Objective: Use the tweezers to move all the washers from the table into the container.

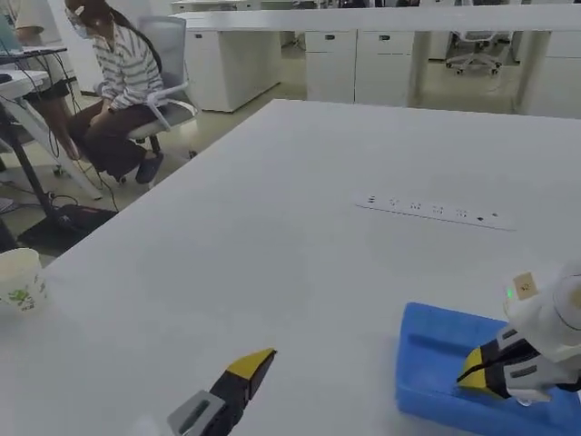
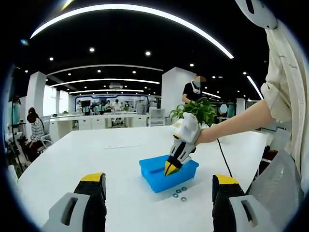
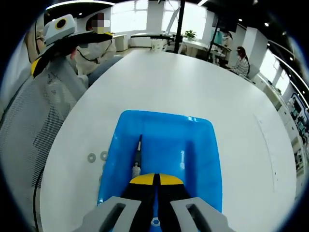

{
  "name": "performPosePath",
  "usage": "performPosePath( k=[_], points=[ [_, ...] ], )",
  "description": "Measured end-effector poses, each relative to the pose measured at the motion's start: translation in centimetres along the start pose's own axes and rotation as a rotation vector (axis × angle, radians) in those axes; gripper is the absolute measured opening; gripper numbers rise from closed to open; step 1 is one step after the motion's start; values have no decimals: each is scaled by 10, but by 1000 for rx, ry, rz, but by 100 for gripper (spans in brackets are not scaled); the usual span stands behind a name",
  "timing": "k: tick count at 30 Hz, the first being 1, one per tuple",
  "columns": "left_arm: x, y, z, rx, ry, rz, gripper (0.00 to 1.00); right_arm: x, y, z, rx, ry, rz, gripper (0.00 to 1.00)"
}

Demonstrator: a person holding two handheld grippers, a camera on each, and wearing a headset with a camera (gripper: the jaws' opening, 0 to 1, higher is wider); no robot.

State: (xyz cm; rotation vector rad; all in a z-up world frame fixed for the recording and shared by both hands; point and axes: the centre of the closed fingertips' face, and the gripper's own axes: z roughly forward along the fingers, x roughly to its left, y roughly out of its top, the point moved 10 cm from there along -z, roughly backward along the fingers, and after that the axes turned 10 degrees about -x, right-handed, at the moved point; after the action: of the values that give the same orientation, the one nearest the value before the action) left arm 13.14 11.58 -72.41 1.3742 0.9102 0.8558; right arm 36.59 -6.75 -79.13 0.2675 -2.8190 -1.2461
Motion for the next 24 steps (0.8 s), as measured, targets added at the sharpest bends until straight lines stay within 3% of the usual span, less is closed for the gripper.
performPosePath(
  k=[2,3,6,10,17,21,24],
  points=[
    [0,0,0,-2,2,0,93,-2,1,-7,-61,-6,72,0],
    [1,0,0,2,4,0,93,-2,1,-10,-74,-7,74,0],
    [1,0,0,-2,2,0,93,3,-3,-15,-87,32,64,4],
    [0,0,1,0,-5,-2,93,9,-4,-10,-83,73,62,10],
    [1,1,1,-10,2,-5,93,6,-2,0,-98,124,51,14],
    [3,-1,1,-2,12,-3,92,7,-2,5,-48,128,-11,14],
    [3,-1,0,0,13,-1,92,4,-7,7,-11,104,-48,11]
  ],
)
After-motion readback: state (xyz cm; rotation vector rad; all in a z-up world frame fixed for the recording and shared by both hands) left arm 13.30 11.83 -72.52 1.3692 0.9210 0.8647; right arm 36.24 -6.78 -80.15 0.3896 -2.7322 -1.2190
